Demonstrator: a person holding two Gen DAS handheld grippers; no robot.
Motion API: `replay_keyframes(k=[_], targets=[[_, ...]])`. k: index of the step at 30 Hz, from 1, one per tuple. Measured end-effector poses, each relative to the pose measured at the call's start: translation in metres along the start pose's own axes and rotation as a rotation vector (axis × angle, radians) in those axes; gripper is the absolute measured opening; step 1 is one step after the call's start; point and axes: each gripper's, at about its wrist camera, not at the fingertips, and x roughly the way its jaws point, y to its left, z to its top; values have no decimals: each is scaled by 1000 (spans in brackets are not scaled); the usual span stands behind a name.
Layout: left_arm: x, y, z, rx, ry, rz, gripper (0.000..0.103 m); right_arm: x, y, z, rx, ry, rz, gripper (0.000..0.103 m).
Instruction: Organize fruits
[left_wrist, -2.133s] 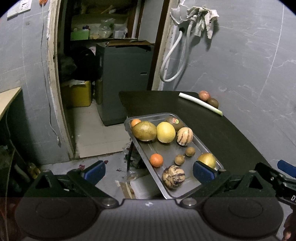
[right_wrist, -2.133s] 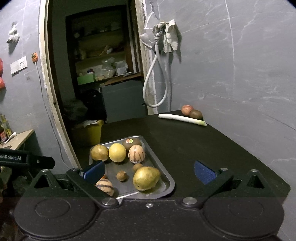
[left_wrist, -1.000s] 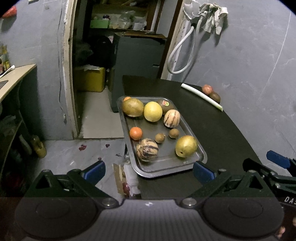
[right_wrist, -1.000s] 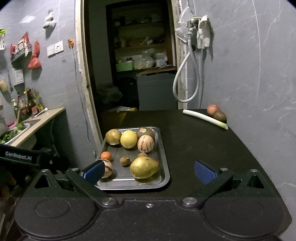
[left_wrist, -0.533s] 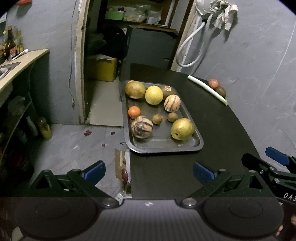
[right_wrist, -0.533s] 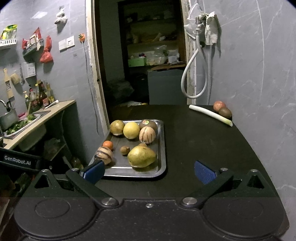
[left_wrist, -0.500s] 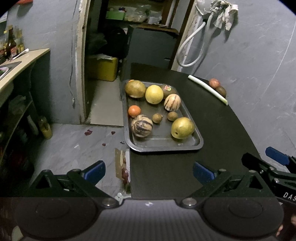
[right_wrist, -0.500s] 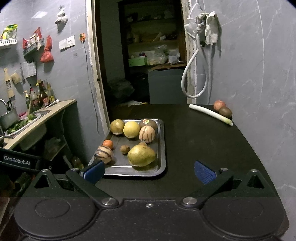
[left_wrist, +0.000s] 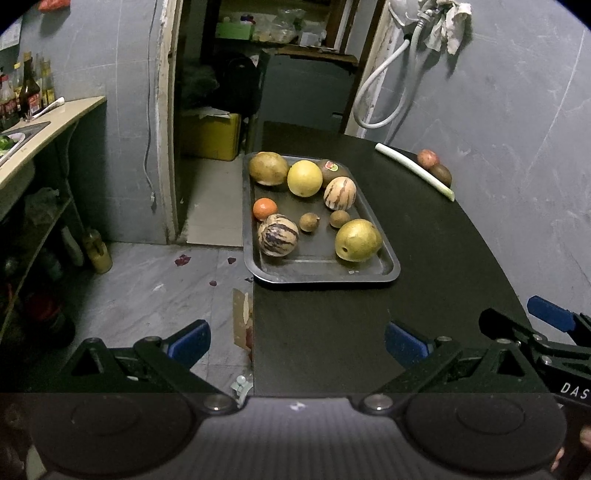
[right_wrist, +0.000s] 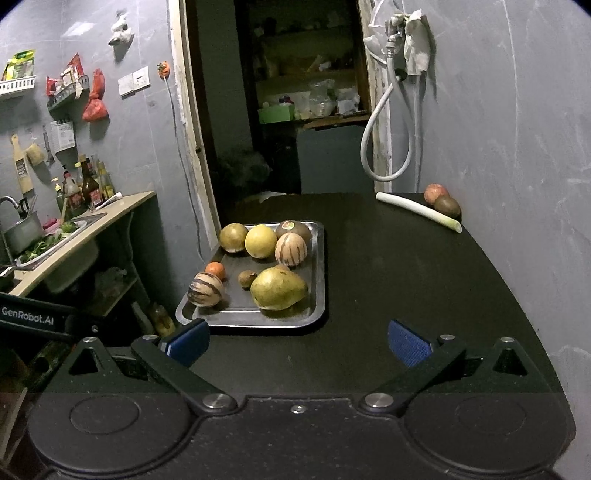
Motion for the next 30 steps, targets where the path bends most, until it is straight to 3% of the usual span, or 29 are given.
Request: replay_keyframes(k=[30], targets=[[6,7,0,-17,30,18,102,14,6,-4,3,43,7,102]])
